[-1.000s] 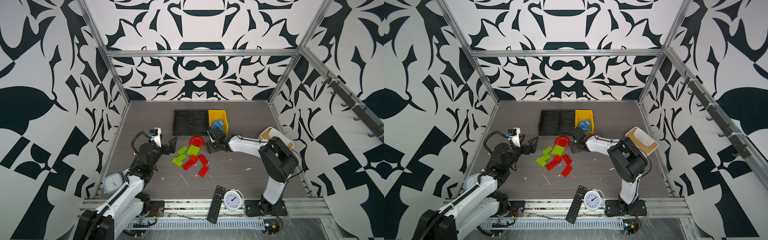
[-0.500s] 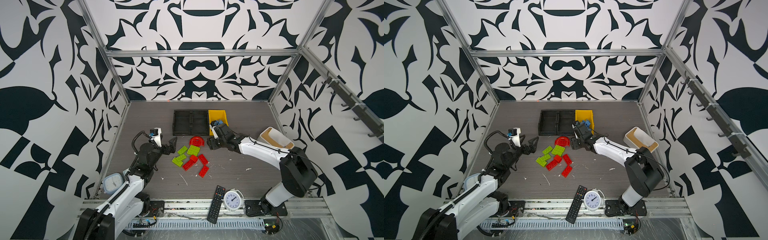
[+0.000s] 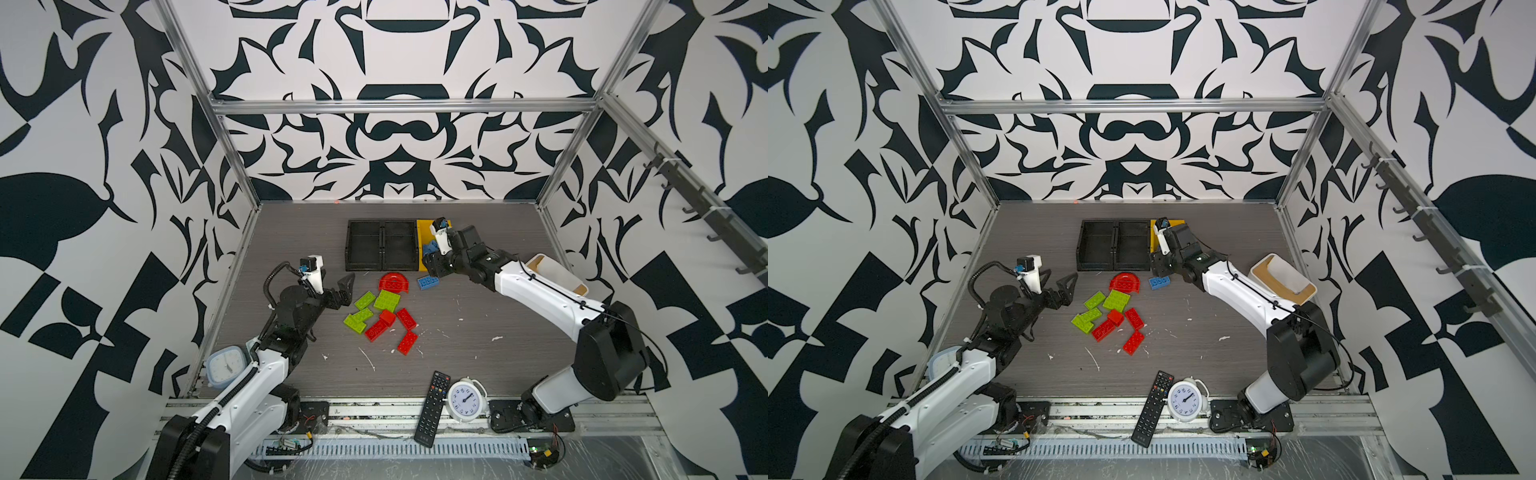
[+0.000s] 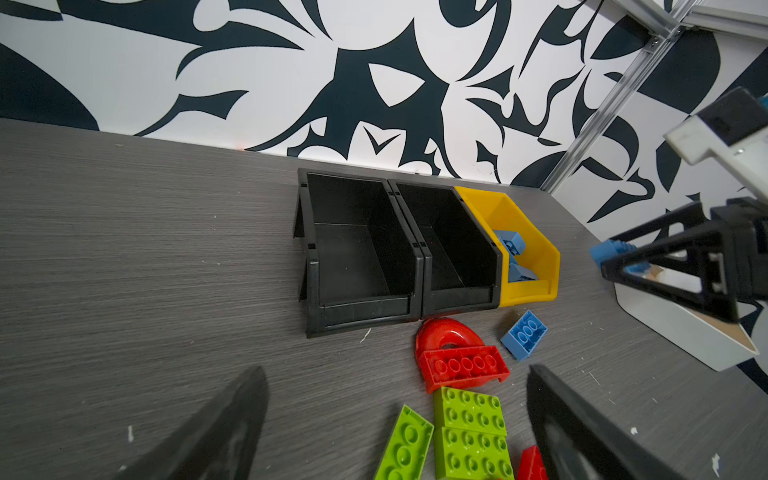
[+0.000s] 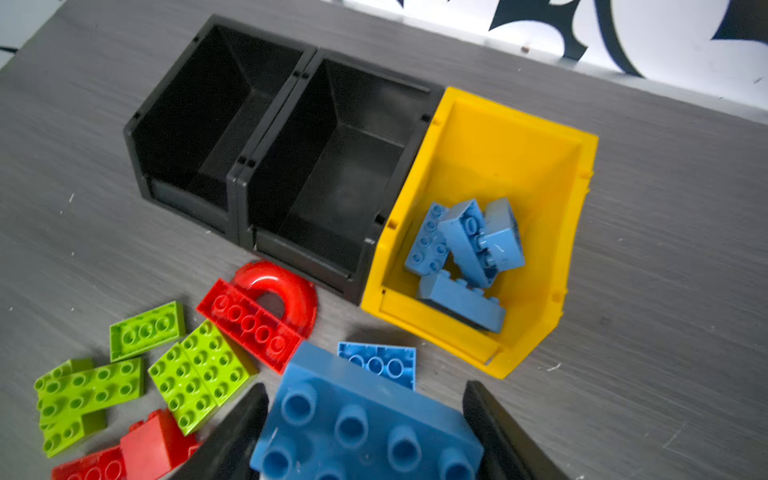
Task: Sort the legos into containers by color
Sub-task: 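Carry the blue brick with the right gripper toward the yellow bin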
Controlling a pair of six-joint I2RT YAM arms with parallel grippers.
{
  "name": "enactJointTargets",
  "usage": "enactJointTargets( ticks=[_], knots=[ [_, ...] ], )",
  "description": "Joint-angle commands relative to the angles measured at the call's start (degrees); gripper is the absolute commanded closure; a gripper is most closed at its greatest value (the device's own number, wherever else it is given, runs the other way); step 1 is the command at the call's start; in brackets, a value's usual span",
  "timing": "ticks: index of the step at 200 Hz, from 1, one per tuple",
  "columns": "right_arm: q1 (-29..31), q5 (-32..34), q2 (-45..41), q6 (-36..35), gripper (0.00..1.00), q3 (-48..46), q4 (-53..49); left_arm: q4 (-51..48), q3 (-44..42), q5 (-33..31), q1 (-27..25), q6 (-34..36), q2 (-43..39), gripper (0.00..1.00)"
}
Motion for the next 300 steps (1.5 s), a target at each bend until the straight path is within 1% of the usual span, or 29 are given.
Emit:
enactJointTargets(
  ticks=[1,28,66,112,139,190,229,265,300],
  knots=[
    [-3.49,-4.30,1.44,-2.47,0.41,3.85,0.78,1.34,-0.51,0.66,0.05,-0.51,-0.35,0.01],
    [-7.10,-7.07,5.38,-4.18,0.41,8.48,-0.39,1.27,-0.54,0.67,0.05,-0.40,-0.35,0.01],
    [-9.82,-7.34,13.57,-7.69,0.41,17.56,-3.37,1.12,-0.59,0.53,0.04,-0.34,-0.66,0.00],
    [-12.47,-9.59,22.71,-9.18,0.41,27.03,-4.31,1.20,-0.59,0.71,0.03,-0.30,-0.57,0.01],
    [-13.13,-11.94,27.54,-11.16,0.40,33.12,-7.25,0.94,-0.35,0.31,0.00,-0.02,-0.20,0.01],
    [-13.47,-11.72,32.08,-12.76,0.38,38.59,-8.42,0.63,-0.29,0.49,0.04,-0.03,-0.48,0.01],
    [-13.44,-12.16,34.08,-12.28,0.35,41.31,-9.65,0.55,-0.23,0.54,0.05,0.05,-0.65,0.01],
    [-13.47,-12.52,33.97,-11.41,0.26,41.40,-9.78,0.48,-0.29,0.33,0.03,-0.05,-0.66,0.01],
    [-13.46,-12.76,32.18,-10.87,0.09,40.35,-9.50,0.75,-0.31,0.23,0.01,-0.09,-0.22,0.01]
  ],
)
